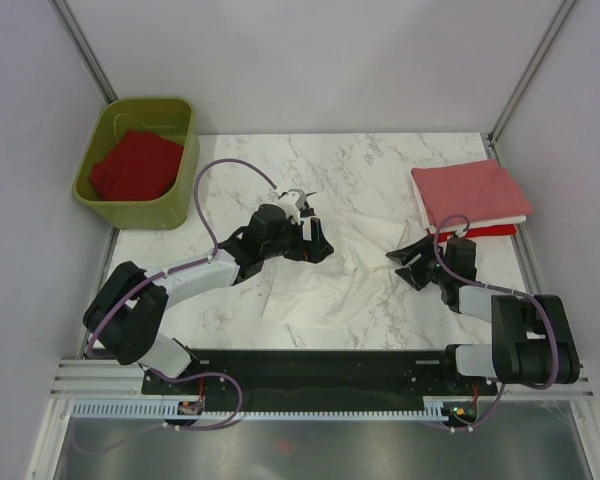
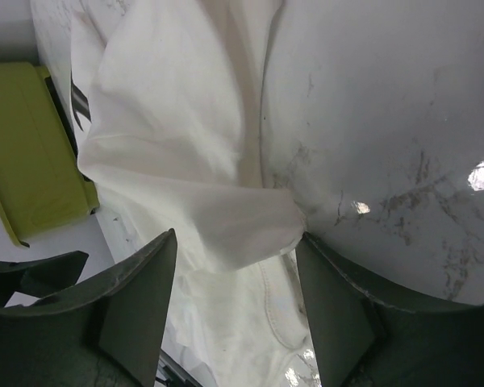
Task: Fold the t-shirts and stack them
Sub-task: Flatten the tshirt out
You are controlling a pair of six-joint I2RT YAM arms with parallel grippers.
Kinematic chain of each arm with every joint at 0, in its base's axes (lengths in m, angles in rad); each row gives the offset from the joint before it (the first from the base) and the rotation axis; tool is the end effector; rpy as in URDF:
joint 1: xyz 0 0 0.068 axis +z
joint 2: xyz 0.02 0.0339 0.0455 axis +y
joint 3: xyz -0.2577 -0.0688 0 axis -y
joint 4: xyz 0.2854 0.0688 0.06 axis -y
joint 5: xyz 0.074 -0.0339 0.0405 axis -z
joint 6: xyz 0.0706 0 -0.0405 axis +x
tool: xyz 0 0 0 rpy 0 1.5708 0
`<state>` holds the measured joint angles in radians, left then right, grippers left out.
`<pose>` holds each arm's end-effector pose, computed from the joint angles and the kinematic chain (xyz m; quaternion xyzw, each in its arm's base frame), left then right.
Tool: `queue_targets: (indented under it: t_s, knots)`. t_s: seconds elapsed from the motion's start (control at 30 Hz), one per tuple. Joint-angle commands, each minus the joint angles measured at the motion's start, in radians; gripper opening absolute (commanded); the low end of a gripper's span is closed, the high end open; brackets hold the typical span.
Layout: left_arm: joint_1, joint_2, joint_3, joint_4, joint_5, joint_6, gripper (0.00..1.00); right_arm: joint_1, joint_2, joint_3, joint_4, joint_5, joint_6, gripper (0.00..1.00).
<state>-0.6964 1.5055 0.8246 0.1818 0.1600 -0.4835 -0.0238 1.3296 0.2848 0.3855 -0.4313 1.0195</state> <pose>0.2911 -0.2581 0.1688 0.1316 0.8479 -0.3402 0.3847 0.2634 0.0233 0.0624 0.3554 0.8074 0.3741 0.2860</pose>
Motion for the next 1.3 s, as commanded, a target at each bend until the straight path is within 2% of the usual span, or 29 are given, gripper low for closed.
queue_targets:
  t_s: [0.0,0.13,0.17,0.2,0.27,0.3,0.33,0.47,0.6,0.8,0.9,1.13,1.17,1.27]
  knots:
    - [-0.005,-0.037,0.030,0.005,-0.011,0.039,0.99,0.004,0.043,0.013,-0.013,0.031,-0.010,0.68]
    - [-0.005,-0.036,0.031,0.001,-0.017,0.039,0.99,0.005,0.065,0.046,-0.026,0.054,-0.022,0.57]
    - [-0.005,-0.033,0.031,0.001,-0.017,0.039,0.99,0.005,0.083,0.062,-0.031,0.054,-0.033,0.50]
    - [-0.005,-0.034,0.033,-0.001,-0.017,0.039,0.99,0.007,0.089,0.083,-0.033,0.057,-0.036,0.36]
    - [-0.005,-0.033,0.033,-0.001,-0.019,0.039,0.99,0.005,0.098,0.108,-0.040,0.055,-0.053,0.22]
    - [-0.005,-0.033,0.033,-0.002,-0.019,0.040,0.99,0.010,0.095,0.146,-0.060,0.071,-0.067,0.04]
    - [-0.005,-0.031,0.033,-0.001,-0.020,0.040,0.99,0.016,0.074,0.172,-0.133,0.089,-0.091,0.00]
    - [-0.005,-0.031,0.036,0.001,-0.013,0.043,0.99,0.080,-0.062,0.287,-0.330,0.235,-0.183,0.00]
    - [-0.012,-0.033,0.034,0.010,-0.011,0.051,0.99,0.134,-0.213,0.408,-0.498,0.289,-0.229,0.00]
    - [-0.077,-0.048,0.036,0.031,-0.048,0.121,0.99,0.206,-0.271,0.612,-0.649,0.310,-0.265,0.00]
    - [-0.129,-0.062,0.033,0.042,-0.089,0.175,0.99,0.228,-0.288,0.657,-0.691,0.315,-0.257,0.00]
    - [-0.213,-0.074,0.038,0.030,-0.298,0.253,0.99,0.251,-0.293,0.778,-0.775,0.301,-0.231,0.00]
    - [-0.222,-0.068,0.039,0.041,-0.386,0.258,0.99,0.251,-0.294,0.793,-0.780,0.292,-0.222,0.00]
    - [-0.255,-0.016,0.056,0.064,-0.524,0.298,0.99,0.252,-0.299,0.820,-0.793,0.258,-0.196,0.00]
